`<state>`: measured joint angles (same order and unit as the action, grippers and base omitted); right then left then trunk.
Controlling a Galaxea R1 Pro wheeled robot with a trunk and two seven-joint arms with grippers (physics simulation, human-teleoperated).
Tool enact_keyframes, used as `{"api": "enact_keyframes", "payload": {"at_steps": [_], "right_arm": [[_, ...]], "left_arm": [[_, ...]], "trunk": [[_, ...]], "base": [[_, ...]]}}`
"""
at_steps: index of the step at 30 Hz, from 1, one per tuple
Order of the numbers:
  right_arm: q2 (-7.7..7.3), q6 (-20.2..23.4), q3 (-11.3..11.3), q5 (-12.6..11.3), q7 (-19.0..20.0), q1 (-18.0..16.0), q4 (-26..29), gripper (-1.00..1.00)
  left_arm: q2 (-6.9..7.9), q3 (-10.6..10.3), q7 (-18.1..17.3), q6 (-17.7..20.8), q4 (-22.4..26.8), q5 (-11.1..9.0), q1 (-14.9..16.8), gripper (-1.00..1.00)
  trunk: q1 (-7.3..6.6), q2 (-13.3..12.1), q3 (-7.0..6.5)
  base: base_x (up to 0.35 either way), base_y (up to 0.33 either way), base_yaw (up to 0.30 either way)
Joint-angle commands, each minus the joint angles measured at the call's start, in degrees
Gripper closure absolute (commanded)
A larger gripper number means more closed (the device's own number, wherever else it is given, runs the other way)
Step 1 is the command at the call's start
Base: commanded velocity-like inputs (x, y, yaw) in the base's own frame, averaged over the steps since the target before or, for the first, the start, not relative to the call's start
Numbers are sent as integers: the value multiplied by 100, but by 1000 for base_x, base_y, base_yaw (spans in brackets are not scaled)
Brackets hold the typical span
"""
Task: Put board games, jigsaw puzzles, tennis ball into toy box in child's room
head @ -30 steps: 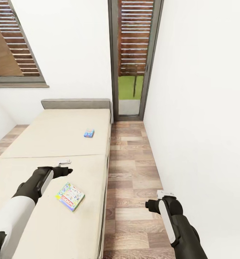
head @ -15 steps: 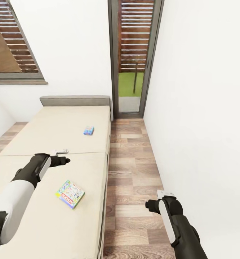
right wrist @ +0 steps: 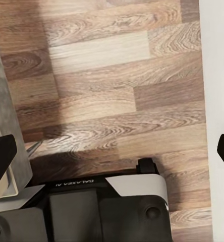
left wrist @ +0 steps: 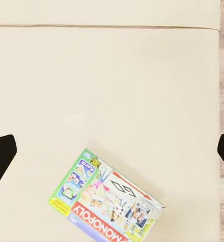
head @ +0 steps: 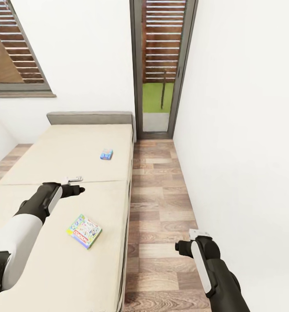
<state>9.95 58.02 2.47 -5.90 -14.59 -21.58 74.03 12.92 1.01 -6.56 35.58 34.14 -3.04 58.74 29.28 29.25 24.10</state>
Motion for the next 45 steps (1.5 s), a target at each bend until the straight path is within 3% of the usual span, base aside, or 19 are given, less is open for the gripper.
{"api": "enact_keyframes", "payload": {"at_steps": [1,20,41,45], "right_arm": [[4,16,8,-60,-50,-4,6,-100],[4,127,58,-74,-52,-26,54,-100],[4,122,61,-24,-88,-477,-155,-100],[4,48,54,15,-88,-547,-449,-100]], "left_arm": [[0,8,-6,29,6,-28,3,-100],[-19,-5,-3,17,24,-18,4,-100],[-17,-40,-18,17,31,-20,4,-100],[-19,-40,-20,19,31,-15,3,-100]], "trunk": [[2,9,18],[2,9,197],[2,9,396],[2,9,434]], "base": [[0,0,0],[0,0,0],[0,0,0],[0,0,0]]}}
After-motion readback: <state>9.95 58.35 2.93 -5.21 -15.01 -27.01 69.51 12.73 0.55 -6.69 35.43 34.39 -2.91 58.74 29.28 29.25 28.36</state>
